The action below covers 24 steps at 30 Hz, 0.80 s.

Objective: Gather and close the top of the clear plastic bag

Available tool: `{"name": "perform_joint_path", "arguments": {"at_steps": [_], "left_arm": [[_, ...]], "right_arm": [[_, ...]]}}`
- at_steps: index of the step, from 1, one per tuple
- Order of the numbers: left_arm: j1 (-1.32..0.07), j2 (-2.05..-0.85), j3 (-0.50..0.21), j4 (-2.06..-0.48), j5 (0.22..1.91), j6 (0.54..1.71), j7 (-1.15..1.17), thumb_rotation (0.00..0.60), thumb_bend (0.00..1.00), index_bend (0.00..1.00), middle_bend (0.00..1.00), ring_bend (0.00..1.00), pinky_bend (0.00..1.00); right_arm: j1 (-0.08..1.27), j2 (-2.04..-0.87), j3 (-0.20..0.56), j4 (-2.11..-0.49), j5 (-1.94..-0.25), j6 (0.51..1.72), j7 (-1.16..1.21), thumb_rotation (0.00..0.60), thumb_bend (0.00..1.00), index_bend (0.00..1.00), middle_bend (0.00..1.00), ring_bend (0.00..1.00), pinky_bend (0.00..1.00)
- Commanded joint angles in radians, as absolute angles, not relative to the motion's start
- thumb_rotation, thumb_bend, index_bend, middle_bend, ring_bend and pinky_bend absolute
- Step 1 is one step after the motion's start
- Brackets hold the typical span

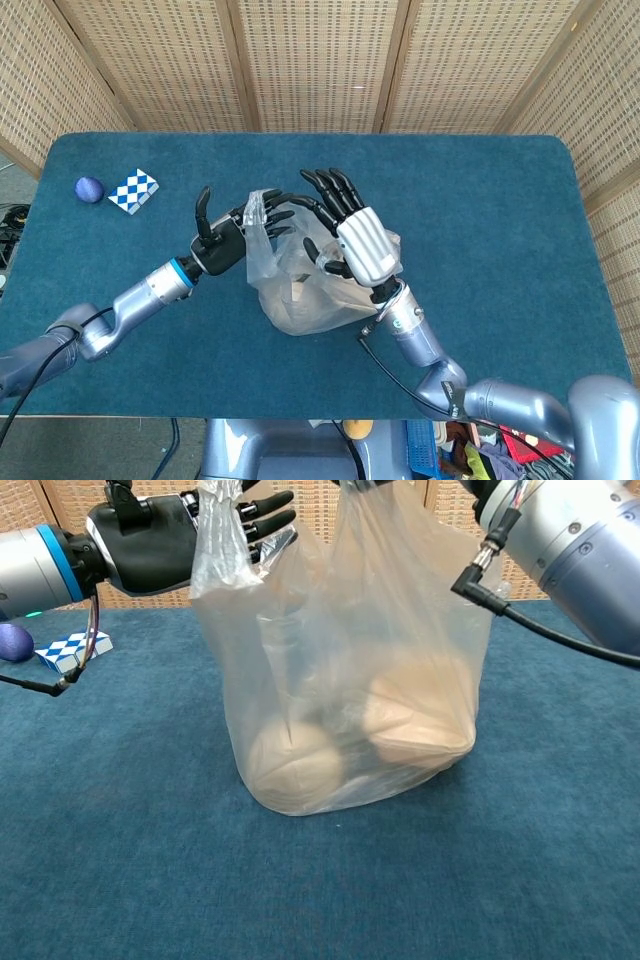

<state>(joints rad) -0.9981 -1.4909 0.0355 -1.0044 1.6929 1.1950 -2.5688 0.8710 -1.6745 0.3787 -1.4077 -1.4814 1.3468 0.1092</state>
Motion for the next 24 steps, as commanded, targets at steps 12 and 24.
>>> {"name": "perform_joint_path", "arguments": {"at_steps": [12, 24], "left_arm": [[-1.026, -1.468, 0.155, -0.919, 1.833, 1.265, -2.538, 0.097, 0.12, 0.22, 0.15, 0.16, 0.17], [-1.050, -1.477, 0.154, -0.954, 1.814, 1.278, -2.503, 0.103, 0.12, 0.22, 0.15, 0.15, 0.17]], "right_arm": [[0.872, -1.637, 0.411, -1.436, -1.439, 1.325, 0.086, 0.600, 0.56, 0.20, 0.08, 0.00, 0.00], [0.884, -1.620, 0.416, -1.470, -1.420, 1.297, 0.063, 0.600, 0.56, 0.20, 0.08, 0.00, 0.00]]}}
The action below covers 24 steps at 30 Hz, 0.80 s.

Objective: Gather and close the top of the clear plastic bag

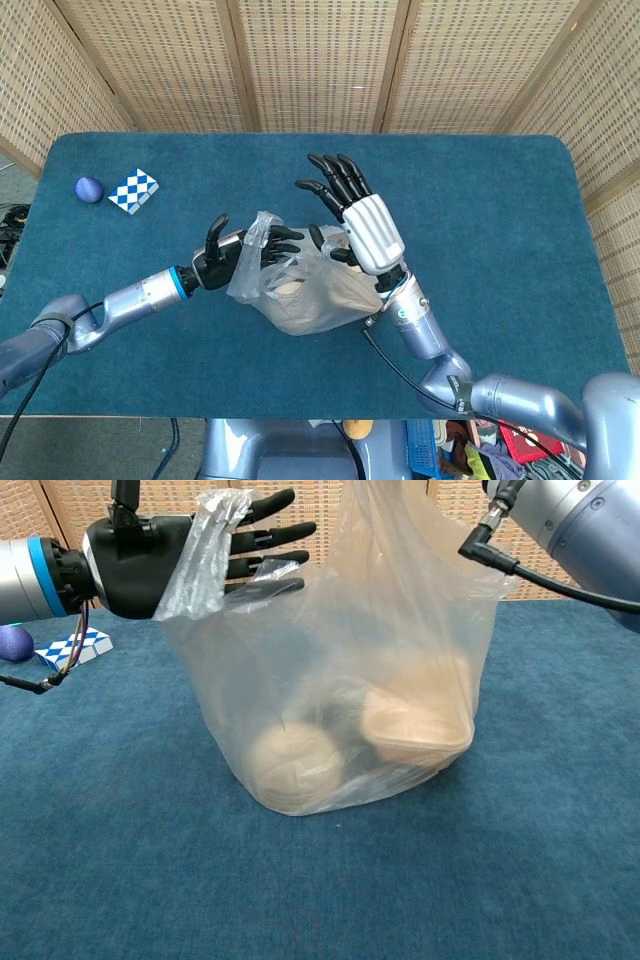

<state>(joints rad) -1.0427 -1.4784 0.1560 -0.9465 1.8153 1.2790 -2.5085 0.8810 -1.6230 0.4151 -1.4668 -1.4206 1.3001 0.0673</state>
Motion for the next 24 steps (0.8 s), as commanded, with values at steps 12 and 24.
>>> {"name": "perform_joint_path", "arguments": {"at_steps": [12, 24], "left_arm": [[-1.091, -1.476, 0.157, -1.014, 1.814, 1.264, -2.447, 0.121, 0.12, 0.22, 0.15, 0.15, 0.17], [-1.101, -1.482, 0.160, -1.051, 1.816, 1.281, -2.393, 0.151, 0.12, 0.22, 0.14, 0.15, 0.16]], "right_arm": [[0.912, -1.617, 0.439, -1.476, -1.382, 1.263, 0.028, 0.600, 0.56, 0.18, 0.08, 0.00, 0.00], [0.923, -1.617, 0.443, -1.478, -1.360, 1.245, 0.039, 0.600, 0.56, 0.18, 0.08, 0.00, 0.00]]}}
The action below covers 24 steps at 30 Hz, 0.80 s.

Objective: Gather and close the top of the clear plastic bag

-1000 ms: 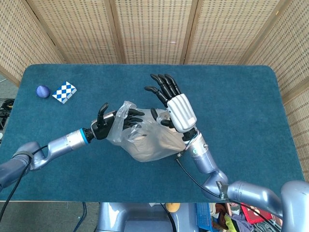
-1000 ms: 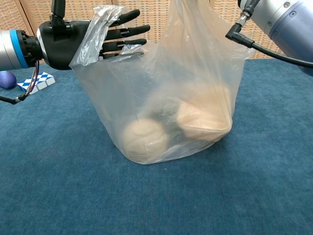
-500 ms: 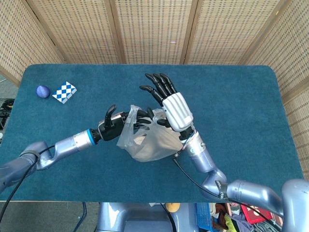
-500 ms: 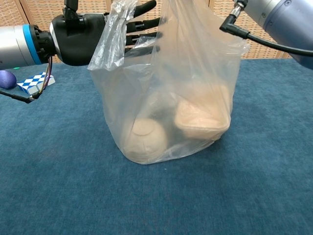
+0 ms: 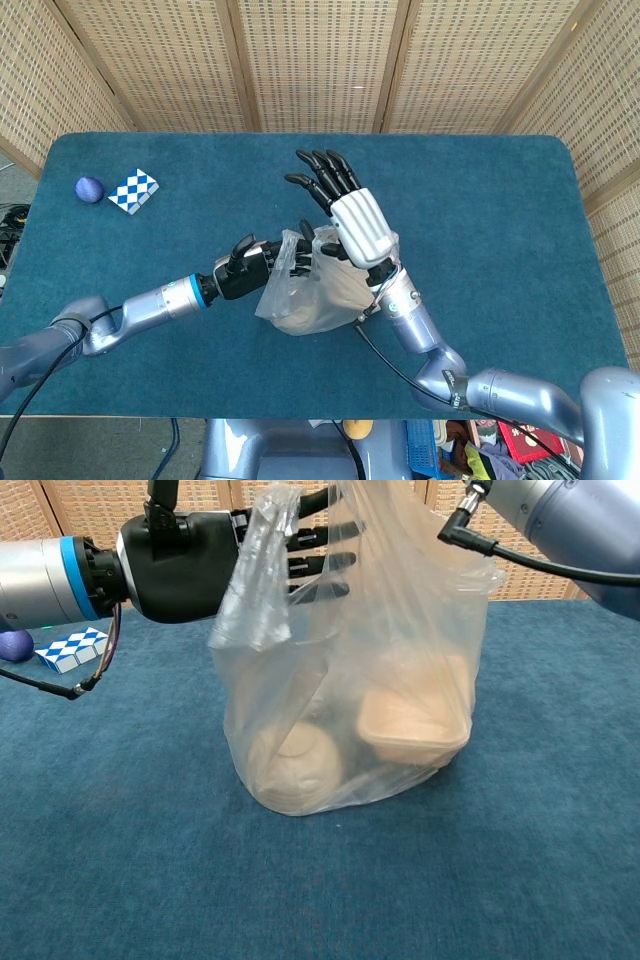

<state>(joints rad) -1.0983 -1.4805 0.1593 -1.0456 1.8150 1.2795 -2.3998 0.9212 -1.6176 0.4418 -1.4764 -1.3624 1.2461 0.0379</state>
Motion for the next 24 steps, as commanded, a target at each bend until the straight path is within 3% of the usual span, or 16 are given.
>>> {"name": "perform_joint_path", "arguments": {"at_steps": [1, 24], "left_arm": [[-1.104, -1.483, 0.159, -1.057, 1.815, 1.280, -2.384, 0.151, 0.12, 0.22, 0.14, 0.15, 0.16], [-1.150, -1.519, 0.128, -1.108, 1.786, 1.227, -2.318, 0.178, 0.14, 0.22, 0.14, 0.14, 0.16]], "right_arm": [[0.924, -1.616, 0.444, -1.479, -1.361, 1.244, 0.037, 0.600, 0.56, 0.18, 0.08, 0.00, 0.00], [0.941, -1.610, 0.444, -1.490, -1.342, 1.226, 0.022, 0.600, 0.56, 0.18, 0.09, 0.00, 0.00]]}}
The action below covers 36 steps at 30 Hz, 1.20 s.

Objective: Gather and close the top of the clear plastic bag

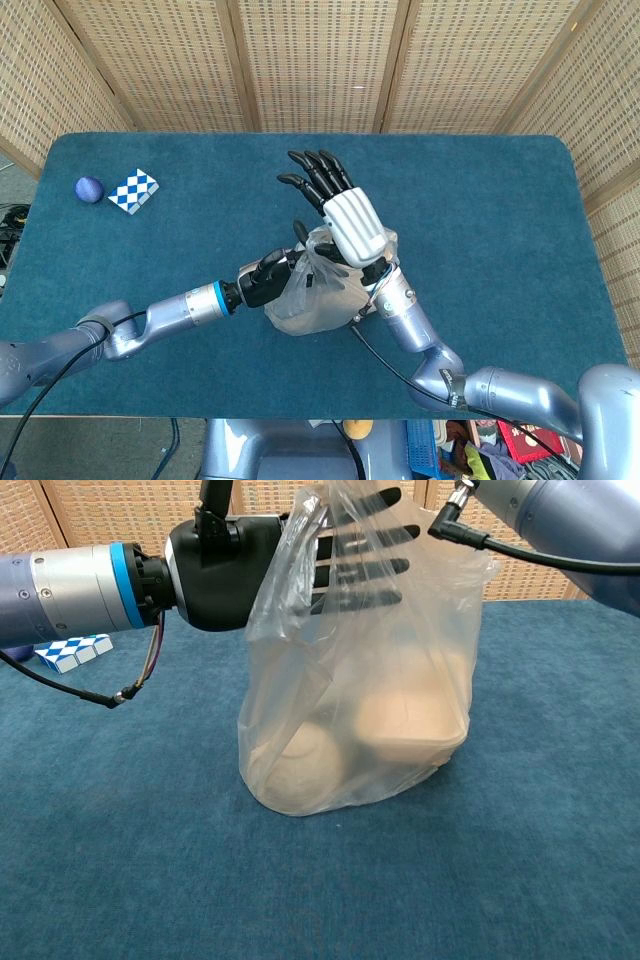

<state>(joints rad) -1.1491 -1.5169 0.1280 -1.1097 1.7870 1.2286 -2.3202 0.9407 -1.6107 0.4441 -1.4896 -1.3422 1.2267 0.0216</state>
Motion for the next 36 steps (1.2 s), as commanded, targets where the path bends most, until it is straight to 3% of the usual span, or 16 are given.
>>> {"name": "perform_joint_path", "arguments": {"at_steps": [1, 6, 16, 18, 22, 26, 36], "left_arm": [[-1.150, -1.520, 0.128, -1.108, 1.785, 1.225, -2.316, 0.176, 0.14, 0.22, 0.14, 0.14, 0.16], [-1.157, -1.519, 0.122, -1.120, 1.776, 1.207, -2.260, 0.175, 0.14, 0.22, 0.14, 0.13, 0.15], [-1.162, -1.489, 0.117, -1.176, 1.784, 1.206, -2.116, 0.316, 0.14, 0.21, 0.13, 0.12, 0.13], [-1.156, -1.483, 0.110, -1.201, 1.771, 1.195, -2.038, 0.347, 0.14, 0.18, 0.12, 0.11, 0.13], [-1.147, -1.474, 0.105, -1.243, 1.766, 1.181, -1.901, 0.451, 0.14, 0.01, 0.01, 0.05, 0.11], [-1.132, -1.473, 0.092, -1.273, 1.747, 1.175, -1.791, 0.556, 0.14, 0.00, 0.00, 0.00, 0.05], [-1.136, -1.480, 0.094, -1.278, 1.756, 1.149, -1.759, 0.600, 0.15, 0.00, 0.00, 0.00, 0.02]], "right_arm": [[0.941, -1.609, 0.444, -1.491, -1.342, 1.226, 0.023, 0.600, 0.56, 0.18, 0.09, 0.00, 0.00], [0.946, -1.600, 0.443, -1.498, -1.345, 1.218, 0.022, 0.600, 0.56, 0.18, 0.09, 0.00, 0.00], [0.955, -1.595, 0.440, -1.505, -1.337, 1.201, 0.014, 0.600, 0.56, 0.18, 0.09, 0.00, 0.00], [0.955, -1.594, 0.439, -1.506, -1.335, 1.200, 0.014, 0.600, 0.56, 0.18, 0.09, 0.00, 0.00], [0.955, -1.595, 0.438, -1.504, -1.333, 1.201, 0.016, 0.600, 0.56, 0.18, 0.09, 0.00, 0.00], [0.955, -1.596, 0.438, -1.503, -1.331, 1.202, 0.017, 0.600, 0.56, 0.18, 0.09, 0.00, 0.00], [0.961, -1.588, 0.438, -1.513, -1.325, 1.192, 0.009, 0.600, 0.56, 0.18, 0.10, 0.00, 0.00]]}}
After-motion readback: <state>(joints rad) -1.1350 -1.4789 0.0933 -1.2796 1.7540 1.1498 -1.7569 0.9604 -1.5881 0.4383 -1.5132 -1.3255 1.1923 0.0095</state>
